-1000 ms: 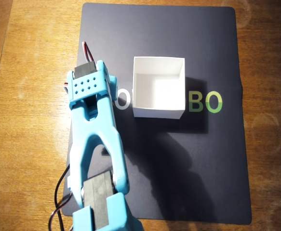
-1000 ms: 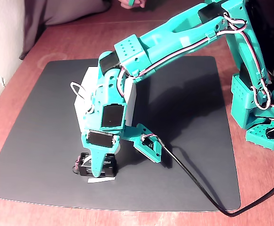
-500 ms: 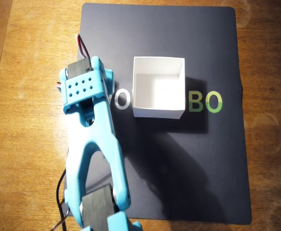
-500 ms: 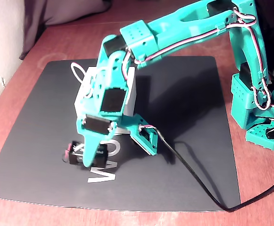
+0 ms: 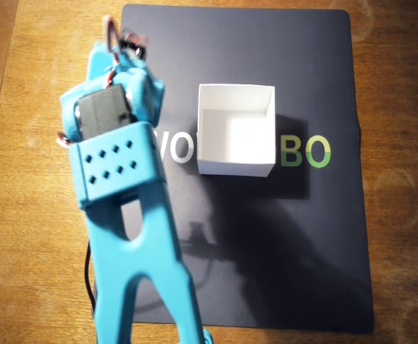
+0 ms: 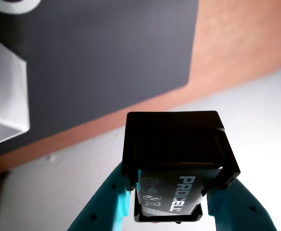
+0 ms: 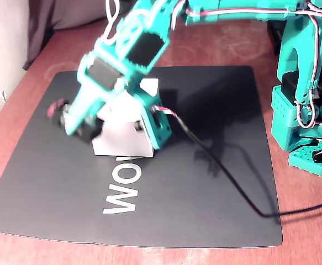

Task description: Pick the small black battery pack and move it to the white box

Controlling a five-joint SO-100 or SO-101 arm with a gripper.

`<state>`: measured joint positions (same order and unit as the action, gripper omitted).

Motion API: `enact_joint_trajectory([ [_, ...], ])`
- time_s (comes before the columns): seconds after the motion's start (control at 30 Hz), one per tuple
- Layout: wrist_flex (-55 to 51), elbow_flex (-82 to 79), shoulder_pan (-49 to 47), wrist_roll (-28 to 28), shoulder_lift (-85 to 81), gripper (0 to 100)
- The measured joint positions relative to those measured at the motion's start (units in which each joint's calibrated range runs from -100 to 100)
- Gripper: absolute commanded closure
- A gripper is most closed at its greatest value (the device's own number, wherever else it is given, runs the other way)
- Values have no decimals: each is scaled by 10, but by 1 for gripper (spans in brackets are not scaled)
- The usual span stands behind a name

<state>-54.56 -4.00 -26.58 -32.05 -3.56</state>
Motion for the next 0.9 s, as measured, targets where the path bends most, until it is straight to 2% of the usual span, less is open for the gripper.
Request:
enact_joint_trajectory([
  [0.2, -5, -1, 132, 68, -75, 90],
  [0.47, -119, -43, 323, 104, -94, 90],
  [0.7, -107, -125, 407, 116, -94, 90],
  [0.9, -31, -182, 412, 117, -94, 90],
])
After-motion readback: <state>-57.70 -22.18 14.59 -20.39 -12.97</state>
